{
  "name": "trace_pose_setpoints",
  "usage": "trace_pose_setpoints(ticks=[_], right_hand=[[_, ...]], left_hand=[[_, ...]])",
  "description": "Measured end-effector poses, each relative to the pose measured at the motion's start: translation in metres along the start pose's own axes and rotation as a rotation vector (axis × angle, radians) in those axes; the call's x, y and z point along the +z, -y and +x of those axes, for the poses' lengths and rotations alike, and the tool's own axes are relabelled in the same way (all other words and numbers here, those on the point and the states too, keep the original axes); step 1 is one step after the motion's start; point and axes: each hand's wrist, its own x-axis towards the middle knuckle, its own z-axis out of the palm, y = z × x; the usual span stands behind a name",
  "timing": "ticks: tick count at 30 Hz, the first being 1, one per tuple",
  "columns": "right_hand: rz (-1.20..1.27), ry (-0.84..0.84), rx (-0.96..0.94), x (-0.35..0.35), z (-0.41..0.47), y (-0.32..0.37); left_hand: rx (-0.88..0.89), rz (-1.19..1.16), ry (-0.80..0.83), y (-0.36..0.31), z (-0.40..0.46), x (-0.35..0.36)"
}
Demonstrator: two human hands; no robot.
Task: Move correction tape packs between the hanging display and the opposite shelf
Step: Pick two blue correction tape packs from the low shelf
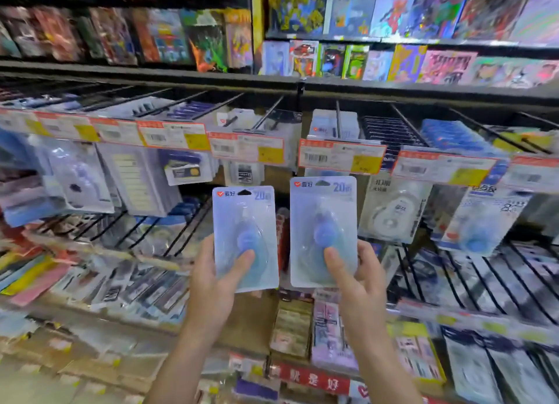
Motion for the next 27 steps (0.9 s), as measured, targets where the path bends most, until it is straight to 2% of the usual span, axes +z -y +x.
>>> trace_pose_setpoints(ticks=[7,10,20,27], right_hand=[[0.033,-0.069,-0.017,0.008,0.008,-0.009],[0.048,-0.059,-0.034,0.012,0.011,-0.012],[0.101,-0.148,-0.135,0.016,0.014,-0.004],[0.064,-0.183,-0.114,0.029,0.021,0.008]], left_hand=[[0.011,0.097,0.160,0.016,0.034,-0.003],[0.061,0.127,0.161,0.016,0.048,-0.005],[0.004,0.094,0.200,0.040,0.057,-0.025],[-0.049,0.056,0.207,0.049,0.075,-0.049]])
